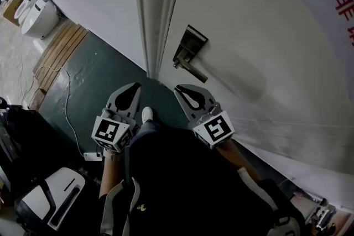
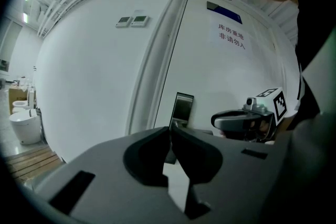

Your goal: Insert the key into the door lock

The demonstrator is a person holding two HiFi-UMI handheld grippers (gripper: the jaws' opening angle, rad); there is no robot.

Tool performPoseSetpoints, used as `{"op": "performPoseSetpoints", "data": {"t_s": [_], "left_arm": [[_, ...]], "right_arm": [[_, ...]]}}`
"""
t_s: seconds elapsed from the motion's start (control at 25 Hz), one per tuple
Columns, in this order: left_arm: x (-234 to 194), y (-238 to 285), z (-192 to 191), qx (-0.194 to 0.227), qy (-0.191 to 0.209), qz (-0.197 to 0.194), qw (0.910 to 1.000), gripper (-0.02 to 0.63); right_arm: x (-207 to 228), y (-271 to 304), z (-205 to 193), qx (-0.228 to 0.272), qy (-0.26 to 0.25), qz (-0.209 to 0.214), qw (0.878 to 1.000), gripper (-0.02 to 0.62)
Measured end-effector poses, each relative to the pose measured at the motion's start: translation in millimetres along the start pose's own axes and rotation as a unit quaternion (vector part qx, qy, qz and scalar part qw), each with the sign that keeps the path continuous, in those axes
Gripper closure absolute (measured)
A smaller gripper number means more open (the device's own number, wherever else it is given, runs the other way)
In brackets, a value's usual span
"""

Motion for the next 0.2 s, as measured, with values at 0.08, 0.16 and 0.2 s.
{"op": "performPoseSetpoints", "data": {"t_s": [0.08, 0.16, 0.2], "left_arm": [[-0.4, 0.2, 0.6, -0.001, 0.002, -0.001, 1.0000, 0.595], [-1.1, 0.6, 1.5, -0.001, 0.003, -0.001, 1.0000, 0.595], [-1.5, 0.8, 1.9, -0.001, 0.003, -0.001, 1.0000, 0.595]], "right_arm": [[0.2, 0.3, 0.4, -0.001, 0.001, -0.001, 1.000, 0.563], [-0.1, 1.1, 0.6, -0.004, 0.002, 0.000, 1.000, 0.563], [-0.3, 1.6, 0.6, -0.006, 0.002, 0.001, 1.000, 0.563]]}}
Point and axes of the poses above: the fingertips, and each gripper's own axes: y forward along the fingers, x to its right, z out of its top, the point moved 4 cm from there along -y, backward along the fingers, and after that the axes turned 3 degrees about z, right-handed, at the moved point
